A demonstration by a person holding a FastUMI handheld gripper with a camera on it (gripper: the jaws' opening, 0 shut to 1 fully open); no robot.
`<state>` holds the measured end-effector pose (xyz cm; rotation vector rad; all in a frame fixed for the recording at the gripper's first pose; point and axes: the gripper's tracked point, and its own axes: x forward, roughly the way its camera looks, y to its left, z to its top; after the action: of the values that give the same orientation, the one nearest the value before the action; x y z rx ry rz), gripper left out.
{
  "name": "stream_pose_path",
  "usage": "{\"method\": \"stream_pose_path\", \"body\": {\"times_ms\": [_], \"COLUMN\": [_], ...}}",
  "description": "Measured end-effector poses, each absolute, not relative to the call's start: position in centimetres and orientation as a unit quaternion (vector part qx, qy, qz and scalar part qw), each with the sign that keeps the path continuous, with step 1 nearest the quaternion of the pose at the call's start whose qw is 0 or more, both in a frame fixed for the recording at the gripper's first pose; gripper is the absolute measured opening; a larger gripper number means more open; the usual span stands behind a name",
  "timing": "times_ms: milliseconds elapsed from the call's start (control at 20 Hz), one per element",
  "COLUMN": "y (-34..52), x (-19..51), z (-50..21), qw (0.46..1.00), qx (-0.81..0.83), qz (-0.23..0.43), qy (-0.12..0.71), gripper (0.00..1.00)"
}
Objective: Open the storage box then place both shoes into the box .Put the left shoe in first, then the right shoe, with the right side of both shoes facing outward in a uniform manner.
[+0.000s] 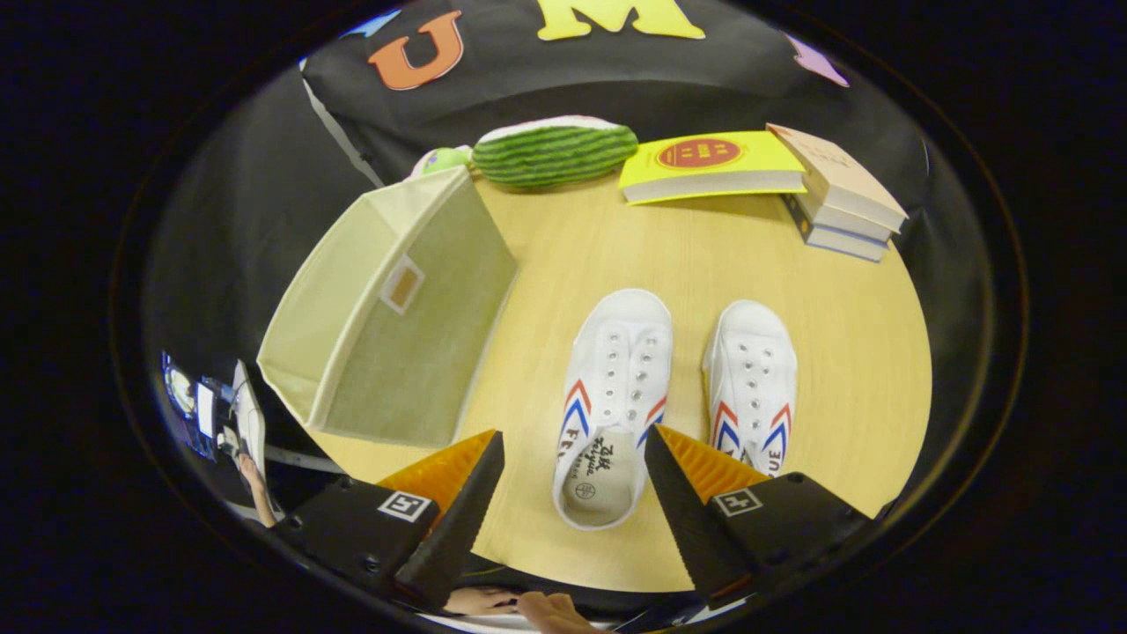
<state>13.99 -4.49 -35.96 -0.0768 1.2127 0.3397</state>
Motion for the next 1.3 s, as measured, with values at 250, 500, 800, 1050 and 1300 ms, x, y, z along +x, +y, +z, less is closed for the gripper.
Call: {"method": "stream_pose_path", "body": {"times_ms": [250, 500, 800, 1050, 1300], "y": [-7.2, -9.0, -7.4, -7.8, -6.5], "x": [14.9, 15.2, 15.7, 15.7, 16.2], "z": [-38.5, -42.5, -42.9, -40.0, -34.5], "qw": [0.801, 0.769, 0.754, 0.757, 0.786], "qx": [-0.033, -0.068, 0.042, 0.09, 0.085], "qz": [0.133, 0.125, 0.143, 0.143, 0.146], "qy": [0.583, 0.624, 0.64, 0.631, 0.595], "gripper": [0.94, 0.81, 0.07, 0.06, 0.06]}}
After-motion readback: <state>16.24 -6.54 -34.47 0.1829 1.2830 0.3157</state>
